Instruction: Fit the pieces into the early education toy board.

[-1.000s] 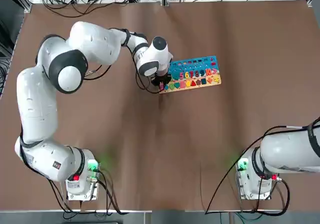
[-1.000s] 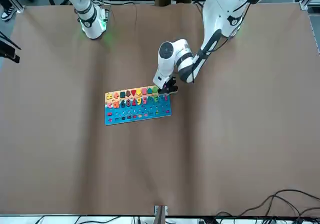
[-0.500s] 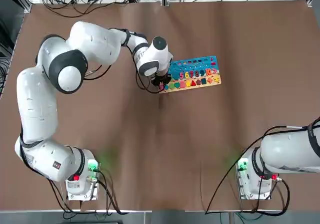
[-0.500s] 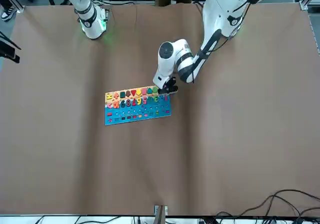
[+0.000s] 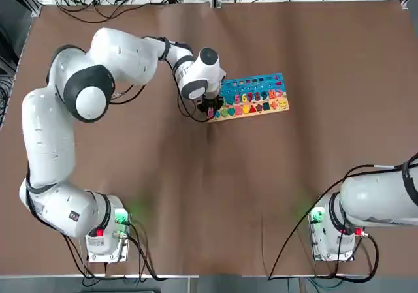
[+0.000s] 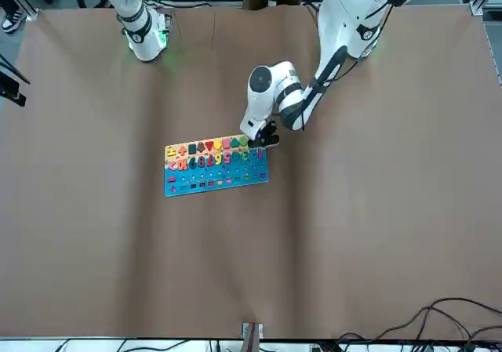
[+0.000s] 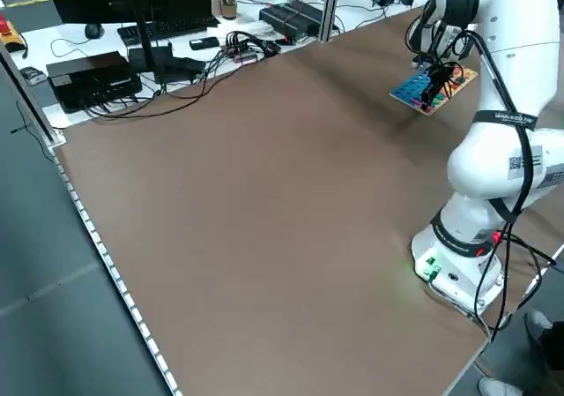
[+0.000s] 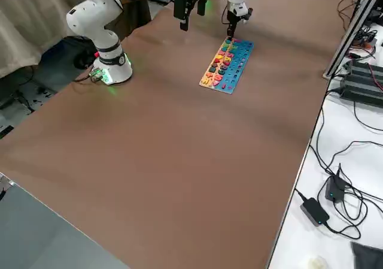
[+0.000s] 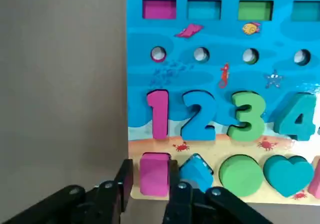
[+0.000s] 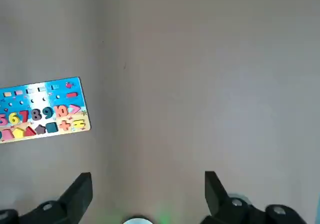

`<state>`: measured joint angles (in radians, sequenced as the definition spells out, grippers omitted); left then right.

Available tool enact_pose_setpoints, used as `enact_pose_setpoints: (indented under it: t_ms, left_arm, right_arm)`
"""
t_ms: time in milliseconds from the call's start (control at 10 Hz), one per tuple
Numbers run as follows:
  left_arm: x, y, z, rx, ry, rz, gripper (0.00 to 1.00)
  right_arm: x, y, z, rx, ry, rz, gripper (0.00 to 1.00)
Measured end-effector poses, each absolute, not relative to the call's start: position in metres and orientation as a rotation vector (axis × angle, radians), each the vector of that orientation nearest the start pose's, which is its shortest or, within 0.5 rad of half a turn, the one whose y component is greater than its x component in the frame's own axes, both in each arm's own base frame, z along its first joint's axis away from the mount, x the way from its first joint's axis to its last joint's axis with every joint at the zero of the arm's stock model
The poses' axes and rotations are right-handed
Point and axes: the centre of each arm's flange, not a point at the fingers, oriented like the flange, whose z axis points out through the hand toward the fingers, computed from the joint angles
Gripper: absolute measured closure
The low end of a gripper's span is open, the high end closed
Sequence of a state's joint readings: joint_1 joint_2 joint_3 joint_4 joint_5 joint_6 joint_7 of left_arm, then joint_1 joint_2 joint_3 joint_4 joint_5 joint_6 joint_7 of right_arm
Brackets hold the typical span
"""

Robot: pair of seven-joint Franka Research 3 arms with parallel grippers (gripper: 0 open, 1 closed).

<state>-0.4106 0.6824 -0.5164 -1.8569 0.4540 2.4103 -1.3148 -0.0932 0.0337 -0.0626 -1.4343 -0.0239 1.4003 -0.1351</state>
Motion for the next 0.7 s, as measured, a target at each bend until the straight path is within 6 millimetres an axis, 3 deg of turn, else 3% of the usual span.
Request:
enact_pose_setpoints:
  t_ms: [300,700]
  left_arm:
    - [0.3977,-0.4961,0.1883,-3.134,-0.218,0.034,0.57]
    - [0.4012,-0.4978,0.1921,-3.138,-0.223,0.026,0.57]
  right_arm:
    - [0.5462,-0.0864,0.6595,-3.165,0.035,0.029,0.01]
    - [0.5509,-0.0789,0.6624,-3.169,0.020,-0.024,0.01]
